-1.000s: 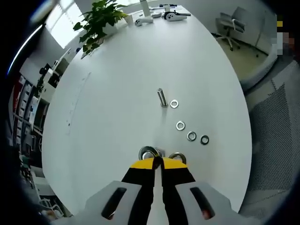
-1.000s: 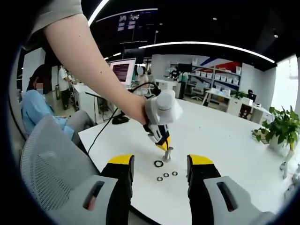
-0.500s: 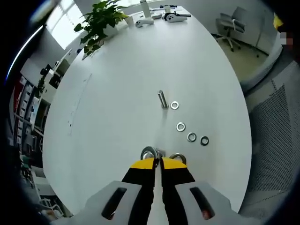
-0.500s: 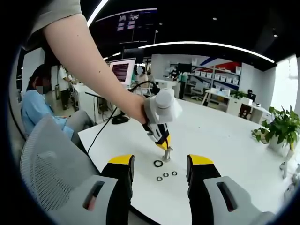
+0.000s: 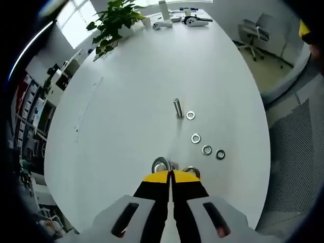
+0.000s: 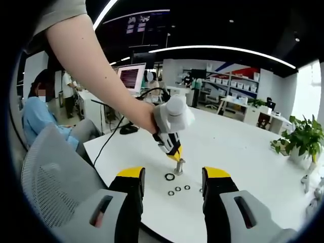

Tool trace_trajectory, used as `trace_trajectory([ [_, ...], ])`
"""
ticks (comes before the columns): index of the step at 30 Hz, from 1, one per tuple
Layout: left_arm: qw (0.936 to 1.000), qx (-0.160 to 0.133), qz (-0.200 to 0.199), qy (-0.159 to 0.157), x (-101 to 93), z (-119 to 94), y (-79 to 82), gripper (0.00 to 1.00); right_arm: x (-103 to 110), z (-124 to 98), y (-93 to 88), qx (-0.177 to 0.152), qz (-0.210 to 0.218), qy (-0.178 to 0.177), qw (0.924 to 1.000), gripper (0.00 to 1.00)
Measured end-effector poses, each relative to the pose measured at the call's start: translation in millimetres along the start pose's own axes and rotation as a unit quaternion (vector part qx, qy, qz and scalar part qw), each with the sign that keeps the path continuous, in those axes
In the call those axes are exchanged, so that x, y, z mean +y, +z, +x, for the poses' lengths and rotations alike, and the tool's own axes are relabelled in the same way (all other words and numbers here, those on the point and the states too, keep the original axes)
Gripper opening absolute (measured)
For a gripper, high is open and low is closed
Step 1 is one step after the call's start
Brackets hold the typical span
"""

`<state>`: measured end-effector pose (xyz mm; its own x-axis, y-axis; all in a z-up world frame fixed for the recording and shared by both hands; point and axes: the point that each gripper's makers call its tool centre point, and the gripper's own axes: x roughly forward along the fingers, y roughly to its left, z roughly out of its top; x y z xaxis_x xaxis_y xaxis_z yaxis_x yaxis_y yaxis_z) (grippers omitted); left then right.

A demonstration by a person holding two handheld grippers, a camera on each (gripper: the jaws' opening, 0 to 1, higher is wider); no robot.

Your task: Place the washer onto the threaded stud by aligning its center hole with the stud, sliding it down to the base, and recovering from edge contact or off-axis alignment until the washer reaches the visible bottom stop.

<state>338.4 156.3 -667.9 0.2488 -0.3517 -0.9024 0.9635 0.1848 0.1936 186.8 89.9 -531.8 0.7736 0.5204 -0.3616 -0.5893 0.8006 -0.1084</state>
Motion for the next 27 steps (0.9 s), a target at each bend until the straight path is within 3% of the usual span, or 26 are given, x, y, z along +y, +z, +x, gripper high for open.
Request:
trace_trajectory([
  [12,0.9999,0.010,-0.004,-0.006,-6.7,5.9,-4.4,0.00,-0.7,0.1,0.0,0.000,0.000,-0.001,1.0000,0.48],
  [27,0.9997,0.001,-0.025,-0.001,-1.1,1.9,-5.3,0.00,-0.9,0.3,0.2,0.000,0.001,-0.002,1.0000,0.48],
])
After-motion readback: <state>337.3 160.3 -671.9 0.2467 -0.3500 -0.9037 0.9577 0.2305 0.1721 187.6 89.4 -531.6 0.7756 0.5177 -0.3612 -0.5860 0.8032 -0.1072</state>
